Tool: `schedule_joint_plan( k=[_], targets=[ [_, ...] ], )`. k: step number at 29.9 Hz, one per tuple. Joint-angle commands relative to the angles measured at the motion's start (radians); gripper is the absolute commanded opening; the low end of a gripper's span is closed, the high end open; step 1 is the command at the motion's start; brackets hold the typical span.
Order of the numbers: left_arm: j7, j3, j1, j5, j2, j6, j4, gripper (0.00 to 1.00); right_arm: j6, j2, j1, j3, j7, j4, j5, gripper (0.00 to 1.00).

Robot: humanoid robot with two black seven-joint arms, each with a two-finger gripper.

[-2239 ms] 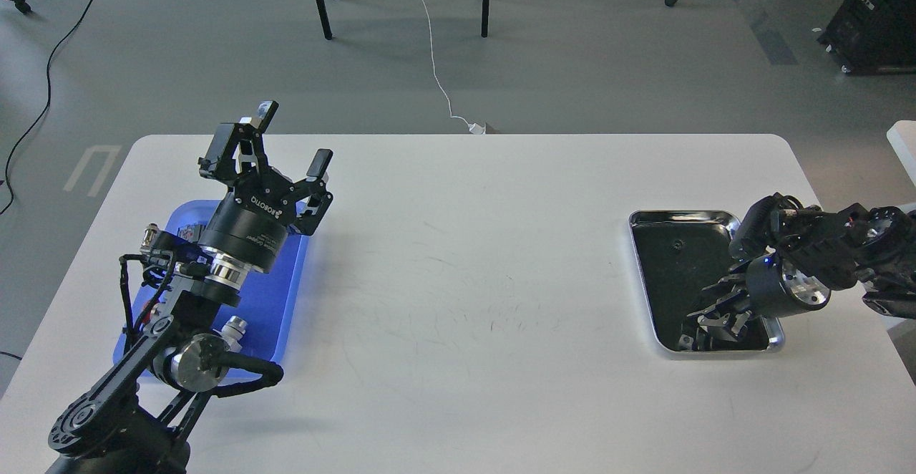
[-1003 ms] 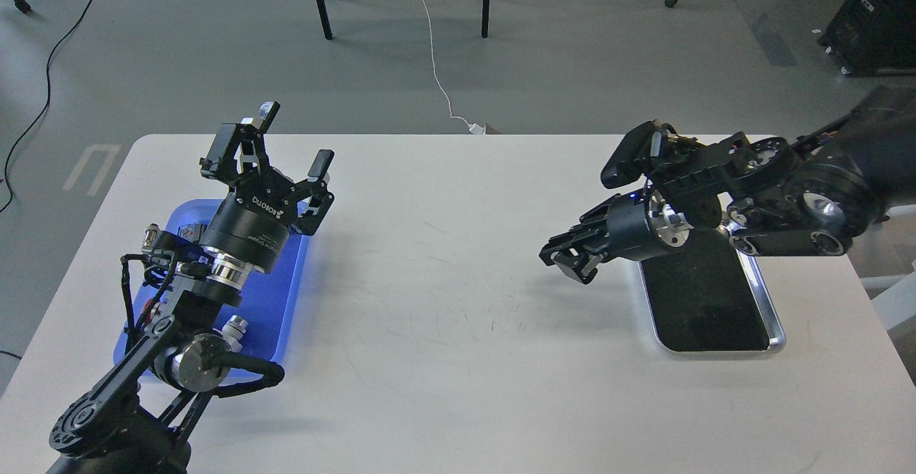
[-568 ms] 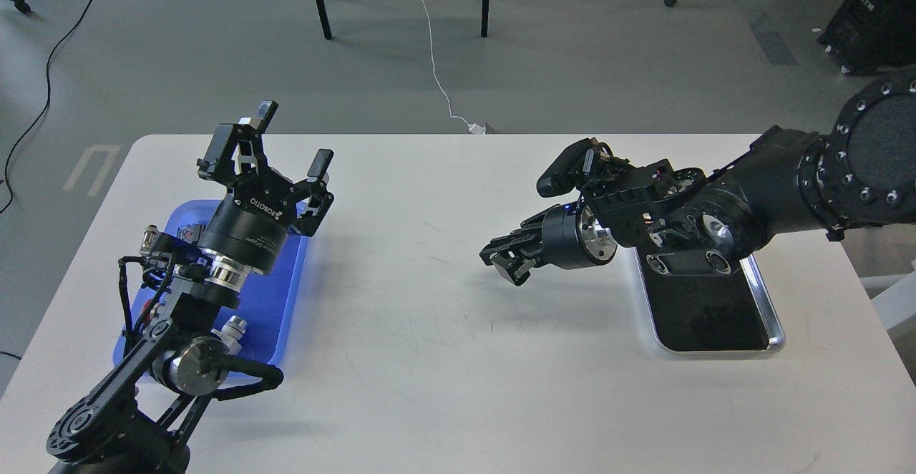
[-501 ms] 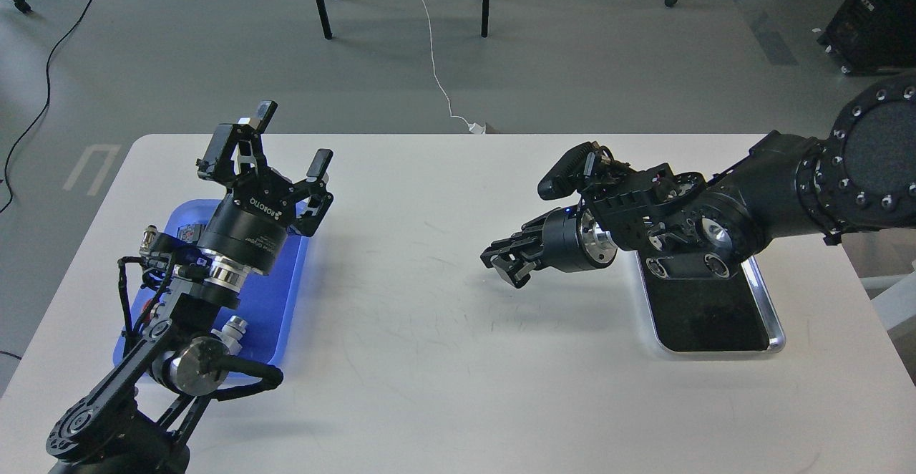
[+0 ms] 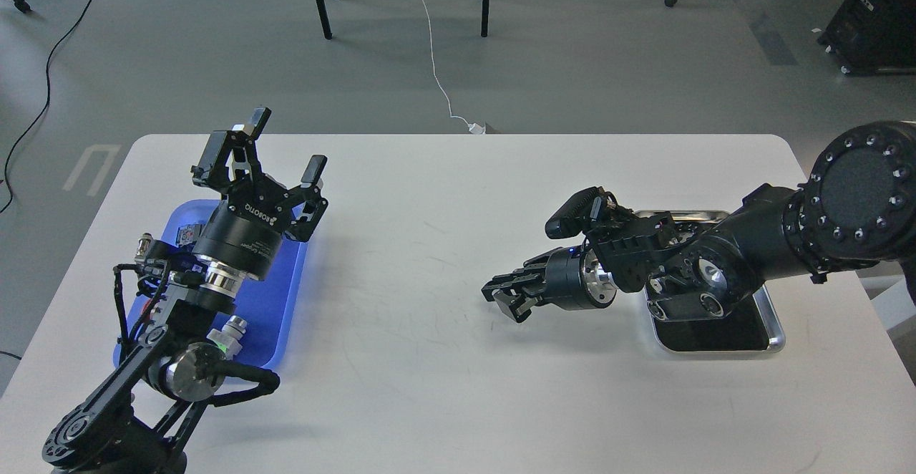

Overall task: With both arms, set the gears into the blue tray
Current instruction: 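Carry the black part toward the table center and release it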

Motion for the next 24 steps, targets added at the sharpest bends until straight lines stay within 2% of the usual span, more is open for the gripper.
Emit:
schedule_joint_plan(
  k=[1, 9, 10, 19, 21, 24],
  targets=[
    [0.0, 0.0, 0.0, 0.0, -0.001, 0.0, -0.001, 0.98, -0.01, 0.0, -0.019, 0.002, 0.0, -0.002, 0.0, 0.18],
    [0.0, 0.0, 0.0, 0.0, -0.007, 0.0, -0.001, 0.98, -0.032, 0.0, -0.052, 0.022, 0.0, -0.015, 0.003, 0.19],
    [0.0, 0.0, 0.0, 0.0, -0.007, 0.0, -0.001, 0.98, -0.032, 0.0, -0.052, 0.023, 0.0, -0.015, 0.003, 0.21],
    [0.0, 0.0, 0.005, 0.0, -0.001, 0.0, -0.001, 0.98, -0.032, 0.0, -0.055, 0.069, 0.0, -0.018, 0.072, 0.86],
    [0.0, 0.0, 0.005, 0.0, -0.001, 0.0, -0.001, 0.98, -0.033, 0.0, -0.054, 0.087, 0.0, -0.017, 0.081, 0.92],
    [0.0, 0.0, 0.006, 0.0, -0.001, 0.0, -0.001, 0.98, -0.033, 0.0, -0.049, 0.107, 0.0, -0.017, 0.085, 0.93]
  ],
)
